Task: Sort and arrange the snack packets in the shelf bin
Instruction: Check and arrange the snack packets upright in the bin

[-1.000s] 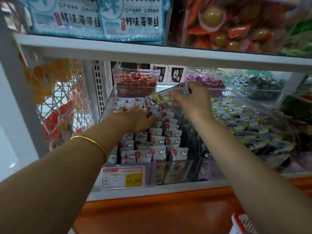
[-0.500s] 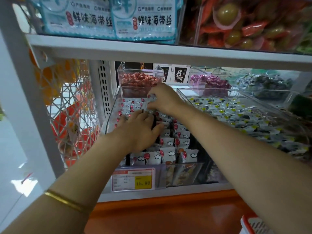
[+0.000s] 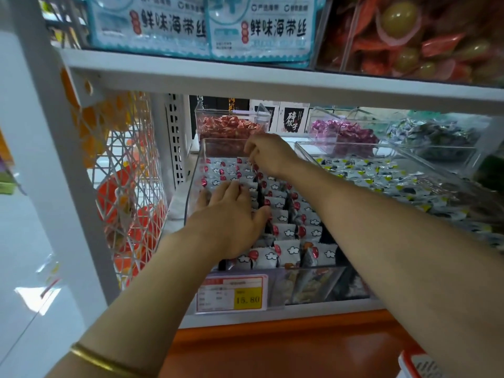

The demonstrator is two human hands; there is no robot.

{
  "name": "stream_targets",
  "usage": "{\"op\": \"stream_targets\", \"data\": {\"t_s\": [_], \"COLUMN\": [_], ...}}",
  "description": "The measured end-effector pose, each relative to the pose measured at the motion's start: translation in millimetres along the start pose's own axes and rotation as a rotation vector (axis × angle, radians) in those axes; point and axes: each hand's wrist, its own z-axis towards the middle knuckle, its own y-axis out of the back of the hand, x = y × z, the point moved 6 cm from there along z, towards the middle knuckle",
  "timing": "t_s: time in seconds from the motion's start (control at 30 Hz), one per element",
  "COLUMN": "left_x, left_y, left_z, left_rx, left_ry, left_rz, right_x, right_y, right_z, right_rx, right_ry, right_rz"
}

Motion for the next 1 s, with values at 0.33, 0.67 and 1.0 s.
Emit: {"op": "stream_targets", "data": {"t_s": [0.33,0.67,1.0], "left_x": [-1.9,-1.1,-2.6], "left_y": [6.3,37.9,35.9], "left_z": [-1.8,-21.8,-54.5], "left_rx": [-0.056,-0.39,-0.465], "left_ry": [0.0,0.072,0.114], "left_rz": [-0.086,-0.445,-1.068], "right_x": [8.0,-5.7,-7.1], "right_y": [-5.7,55.6,55.8], "right_z": [10.4,-96.5,-182.9], "right_rx": [-0.131,-0.526,-0.451], "right_ry": [-0.018,-0.186,-0.296], "right_rz": [-0.067,0.691,1.26]}}
